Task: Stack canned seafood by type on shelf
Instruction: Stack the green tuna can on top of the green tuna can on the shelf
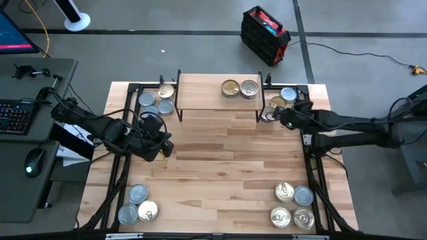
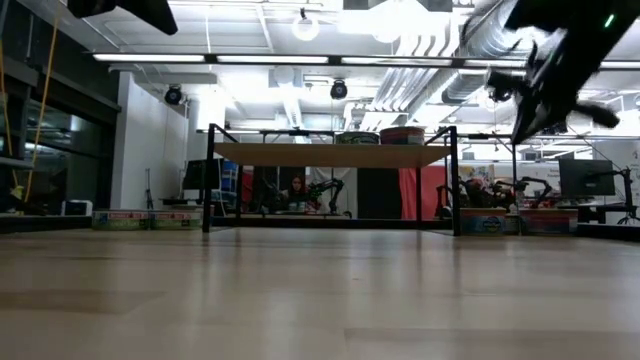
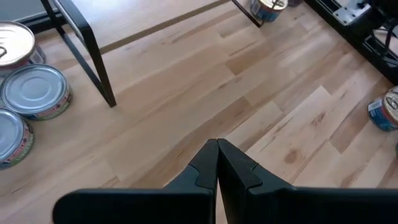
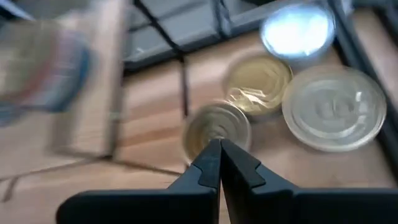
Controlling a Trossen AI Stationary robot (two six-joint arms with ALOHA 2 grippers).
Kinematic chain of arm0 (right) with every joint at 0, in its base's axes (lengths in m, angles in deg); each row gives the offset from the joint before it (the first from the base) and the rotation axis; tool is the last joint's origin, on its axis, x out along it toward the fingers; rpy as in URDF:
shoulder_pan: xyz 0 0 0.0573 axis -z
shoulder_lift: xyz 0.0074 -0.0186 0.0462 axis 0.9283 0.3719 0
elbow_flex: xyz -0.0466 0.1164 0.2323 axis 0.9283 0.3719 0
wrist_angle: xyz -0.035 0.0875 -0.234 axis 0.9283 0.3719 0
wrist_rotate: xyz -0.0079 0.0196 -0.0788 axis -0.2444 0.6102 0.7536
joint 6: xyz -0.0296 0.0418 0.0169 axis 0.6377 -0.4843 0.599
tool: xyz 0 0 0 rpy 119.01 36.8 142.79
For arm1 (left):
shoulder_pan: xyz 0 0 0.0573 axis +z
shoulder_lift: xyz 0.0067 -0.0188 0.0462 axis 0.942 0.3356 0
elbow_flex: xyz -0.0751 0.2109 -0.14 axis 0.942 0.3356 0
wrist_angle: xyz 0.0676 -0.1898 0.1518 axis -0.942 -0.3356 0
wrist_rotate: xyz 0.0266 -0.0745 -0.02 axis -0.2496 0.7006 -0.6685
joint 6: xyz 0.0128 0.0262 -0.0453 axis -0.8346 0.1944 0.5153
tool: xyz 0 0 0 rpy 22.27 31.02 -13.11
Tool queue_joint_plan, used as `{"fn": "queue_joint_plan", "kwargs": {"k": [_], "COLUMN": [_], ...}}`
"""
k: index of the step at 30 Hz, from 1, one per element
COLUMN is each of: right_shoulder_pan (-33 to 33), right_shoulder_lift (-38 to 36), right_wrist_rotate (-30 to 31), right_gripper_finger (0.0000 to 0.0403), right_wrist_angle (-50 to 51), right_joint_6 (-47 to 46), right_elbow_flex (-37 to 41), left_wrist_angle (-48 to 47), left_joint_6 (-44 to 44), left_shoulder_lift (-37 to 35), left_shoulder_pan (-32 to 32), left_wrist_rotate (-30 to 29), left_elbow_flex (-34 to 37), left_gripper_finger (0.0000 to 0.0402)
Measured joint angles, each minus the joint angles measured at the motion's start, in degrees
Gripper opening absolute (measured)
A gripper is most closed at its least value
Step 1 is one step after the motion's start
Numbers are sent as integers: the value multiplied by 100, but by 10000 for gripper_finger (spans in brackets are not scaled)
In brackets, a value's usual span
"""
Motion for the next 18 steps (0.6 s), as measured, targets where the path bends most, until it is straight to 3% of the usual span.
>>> {"fn": "queue_joint_plan", "kwargs": {"k": [3,10,18], "right_shoulder_pan": [782,2379,3222], "right_shoulder_lift": [115,620,1658], "right_wrist_rotate": [-433,-1131,-1821], "right_gripper_finger": [0,0,0], "right_wrist_angle": [-1125,-2581,-3584], "right_joint_6": [347,442,90], "right_elbow_flex": [562,1146,1153], "left_wrist_angle": [0,7,15], "left_joint_6": [-3,-3,-139], "left_shoulder_lift": [0,0,0], "left_shoulder_pan": [29,-23,-28], "left_wrist_rotate": [148,285,346], "left_elbow_flex": [1,1,0], "left_gripper_finger": [0,0,0]}}
